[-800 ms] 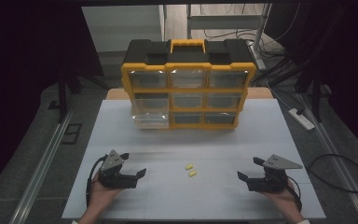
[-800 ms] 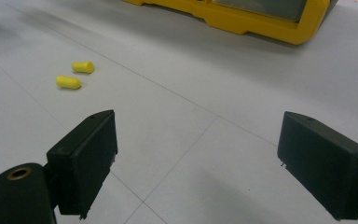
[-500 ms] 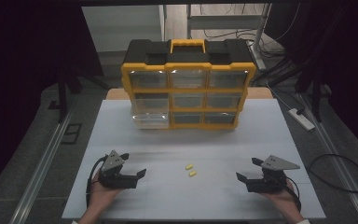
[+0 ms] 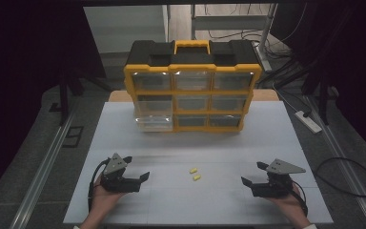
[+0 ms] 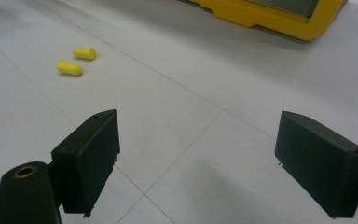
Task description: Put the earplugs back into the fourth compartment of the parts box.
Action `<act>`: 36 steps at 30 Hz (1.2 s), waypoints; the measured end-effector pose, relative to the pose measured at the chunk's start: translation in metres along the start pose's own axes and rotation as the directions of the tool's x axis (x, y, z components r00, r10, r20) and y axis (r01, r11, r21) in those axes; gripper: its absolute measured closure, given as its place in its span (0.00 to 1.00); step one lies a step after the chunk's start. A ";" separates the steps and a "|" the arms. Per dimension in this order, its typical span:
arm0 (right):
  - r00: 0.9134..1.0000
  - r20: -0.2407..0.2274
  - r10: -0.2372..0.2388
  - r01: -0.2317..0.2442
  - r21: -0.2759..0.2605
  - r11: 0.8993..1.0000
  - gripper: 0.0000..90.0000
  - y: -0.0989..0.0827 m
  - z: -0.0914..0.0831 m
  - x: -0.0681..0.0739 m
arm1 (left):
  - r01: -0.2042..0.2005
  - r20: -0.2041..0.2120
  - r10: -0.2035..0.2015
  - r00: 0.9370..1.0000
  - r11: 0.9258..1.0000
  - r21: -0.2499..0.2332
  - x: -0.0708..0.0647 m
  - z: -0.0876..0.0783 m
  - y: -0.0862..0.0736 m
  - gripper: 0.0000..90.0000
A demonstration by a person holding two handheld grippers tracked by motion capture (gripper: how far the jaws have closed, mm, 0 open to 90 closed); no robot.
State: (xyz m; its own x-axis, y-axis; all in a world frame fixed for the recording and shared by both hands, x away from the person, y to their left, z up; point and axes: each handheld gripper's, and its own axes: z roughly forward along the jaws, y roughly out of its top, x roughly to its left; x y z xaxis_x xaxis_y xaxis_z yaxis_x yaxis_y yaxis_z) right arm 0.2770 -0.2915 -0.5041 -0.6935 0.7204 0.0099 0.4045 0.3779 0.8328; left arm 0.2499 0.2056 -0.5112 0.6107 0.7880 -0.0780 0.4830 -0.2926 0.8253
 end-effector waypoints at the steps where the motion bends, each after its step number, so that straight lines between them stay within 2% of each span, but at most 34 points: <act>1: 1.000 0.000 0.000 0.000 0.001 1.000 0.17 0.000 0.000 0.000 | 0.000 0.000 0.000 1.000 1.000 0.000 0.000 0.000 0.000 0.10; 6: 1.000 0.007 0.004 -0.004 0.003 1.000 0.17 0.000 0.000 0.000 | -0.008 0.011 0.009 1.000 1.000 -0.005 -0.003 0.000 0.005 0.10; 17: 1.000 -0.004 -0.008 0.008 -0.001 1.000 0.18 0.001 0.000 0.000 | -0.023 0.021 0.023 1.000 1.000 0.018 -0.011 0.009 0.024 0.11; 24: 1.000 0.001 -0.013 0.013 0.004 1.000 0.18 0.001 0.001 0.000 | -0.037 0.055 0.035 0.998 0.999 0.029 -0.019 0.019 0.035 0.11; 36: 1.000 0.006 -0.024 0.024 0.019 1.000 0.18 0.001 0.003 0.000 | -0.079 0.112 0.071 0.991 0.995 0.066 -0.030 0.040 0.051 0.13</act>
State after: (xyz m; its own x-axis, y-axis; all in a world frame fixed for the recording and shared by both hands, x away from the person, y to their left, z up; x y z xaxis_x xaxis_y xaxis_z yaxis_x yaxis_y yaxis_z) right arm 0.2791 -0.2898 -0.5053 -0.6994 0.7146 -0.0134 0.3989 0.4057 0.8223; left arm 0.2814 0.1459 -0.4894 0.7099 0.6996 -0.0810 0.4735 -0.3889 0.7903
